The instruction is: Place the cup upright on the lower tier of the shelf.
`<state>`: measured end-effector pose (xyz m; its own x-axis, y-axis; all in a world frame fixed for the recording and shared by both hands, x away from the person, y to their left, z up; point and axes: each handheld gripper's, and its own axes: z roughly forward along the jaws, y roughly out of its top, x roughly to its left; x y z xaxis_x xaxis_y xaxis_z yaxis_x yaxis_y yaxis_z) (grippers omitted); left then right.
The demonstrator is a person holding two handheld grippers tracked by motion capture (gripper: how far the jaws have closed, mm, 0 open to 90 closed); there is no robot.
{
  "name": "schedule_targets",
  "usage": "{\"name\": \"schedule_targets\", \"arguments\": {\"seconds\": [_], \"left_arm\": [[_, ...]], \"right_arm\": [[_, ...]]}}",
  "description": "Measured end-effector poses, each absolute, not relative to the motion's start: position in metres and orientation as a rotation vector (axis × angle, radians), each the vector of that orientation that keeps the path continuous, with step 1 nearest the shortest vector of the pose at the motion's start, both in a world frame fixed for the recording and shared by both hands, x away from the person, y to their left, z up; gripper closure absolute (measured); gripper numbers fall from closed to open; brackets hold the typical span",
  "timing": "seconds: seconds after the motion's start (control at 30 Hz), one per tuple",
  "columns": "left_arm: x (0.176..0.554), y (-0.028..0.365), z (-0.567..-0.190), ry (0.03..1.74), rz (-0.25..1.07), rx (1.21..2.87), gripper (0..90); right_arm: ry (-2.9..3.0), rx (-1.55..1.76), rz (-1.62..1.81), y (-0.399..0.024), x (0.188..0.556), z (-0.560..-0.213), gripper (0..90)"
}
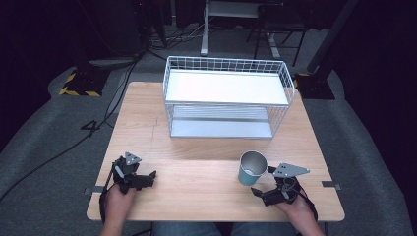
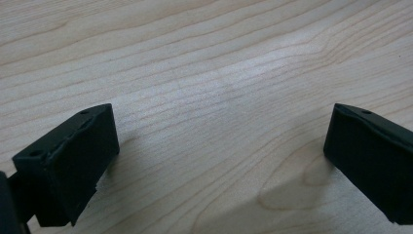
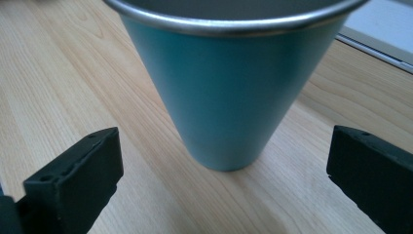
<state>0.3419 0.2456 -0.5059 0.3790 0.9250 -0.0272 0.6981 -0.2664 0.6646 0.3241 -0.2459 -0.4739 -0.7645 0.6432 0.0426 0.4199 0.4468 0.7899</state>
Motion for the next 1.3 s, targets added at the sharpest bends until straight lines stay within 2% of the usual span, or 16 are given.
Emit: {"name": "schedule_targets", "arguments": {"seconds": [0.73,0.87,0.97,1.3], "left_arm": [[0.342,0.246,-0.506,1.390,0.498,2.053,0.0],[0.342,0.246,-0.506,1.390,0.498,2.053,0.0],[0.342,0.246,-0.506,1.390,0.498,2.053,0.0],[0.342,0.246,-0.506,1.390,0.498,2.053,0.0]], "right_arm": [[2.346,1.031,1.276,-0.222,0.344,-0.491,1.5],[2.320,1.059,1.307,-0.221,0.347,-0.494,6.9],[2.319,1.025,1.342,-0.221,0.346,-0.494,20.2],[2.306,0.990,1.319,-0.219,0.344,-0.494,21.6]]}}
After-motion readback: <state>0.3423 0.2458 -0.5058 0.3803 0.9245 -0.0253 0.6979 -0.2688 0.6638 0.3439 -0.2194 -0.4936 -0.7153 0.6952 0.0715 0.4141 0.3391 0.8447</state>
